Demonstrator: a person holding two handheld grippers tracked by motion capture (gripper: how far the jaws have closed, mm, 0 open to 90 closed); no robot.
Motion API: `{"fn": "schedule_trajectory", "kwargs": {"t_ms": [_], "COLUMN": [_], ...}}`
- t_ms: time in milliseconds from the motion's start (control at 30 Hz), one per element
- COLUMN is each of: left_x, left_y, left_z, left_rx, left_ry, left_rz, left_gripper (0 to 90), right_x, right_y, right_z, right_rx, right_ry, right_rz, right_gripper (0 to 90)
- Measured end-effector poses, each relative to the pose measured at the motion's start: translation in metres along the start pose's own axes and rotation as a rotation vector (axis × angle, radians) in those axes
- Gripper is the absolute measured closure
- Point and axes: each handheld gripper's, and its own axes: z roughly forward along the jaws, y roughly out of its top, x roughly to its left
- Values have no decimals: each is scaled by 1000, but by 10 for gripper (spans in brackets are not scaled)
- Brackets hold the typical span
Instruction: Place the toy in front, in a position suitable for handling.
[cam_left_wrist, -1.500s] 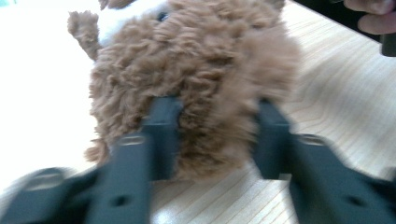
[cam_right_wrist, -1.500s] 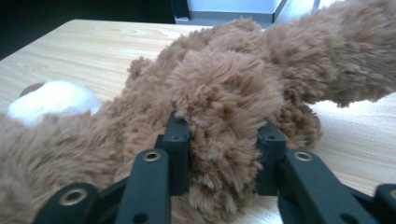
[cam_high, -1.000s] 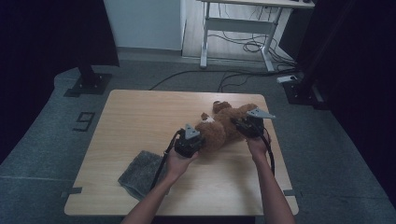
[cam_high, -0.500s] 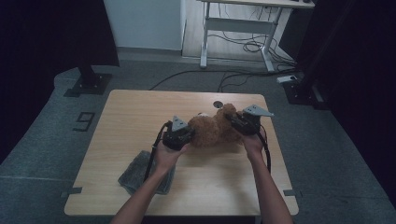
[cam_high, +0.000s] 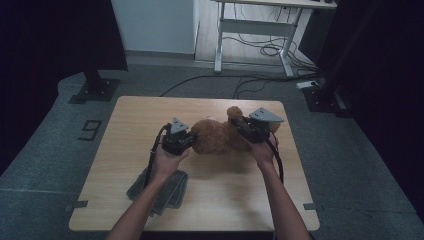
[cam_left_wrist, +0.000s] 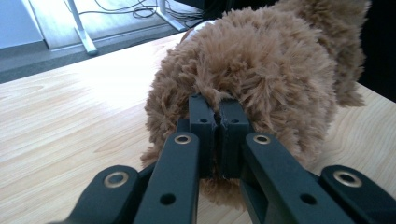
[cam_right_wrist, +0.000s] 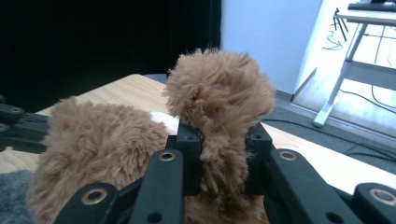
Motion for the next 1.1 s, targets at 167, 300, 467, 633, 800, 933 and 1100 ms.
{"fn": "schedule_trajectory", "kwargs": {"t_ms": [167,300,467,633,800,933,1100], "left_x": [10,15,22,26,34,39,42], "left_y": [-1,-1,-1,-1,-2,-4,-7], "left_z": [-6,-8,-11,-13,-16,-16,-14], "left_rx": [-7,-14,-19,-27,-24,-21,-16], "left_ry": [6,10,8,16,27,28,28], "left_rz": [-18,-28,-45,-46,-50,-58,-61], "left_gripper": [863,864,865,865,865,865,865], "right_x": [11,18,26,32,42,46,49], "right_y": [7,13,22,29,31,31,29], "right_z": [2,3,4,6,10,14,17], "right_rx": [-7,-16,-35,-44,-50,-45,-36], "right_ry": [16,26,34,39,57,63,66], "right_rz": [-23,-37,-38,-49,-58,-68,-70], "right_gripper": [744,745,746,747,747,747,747]}}
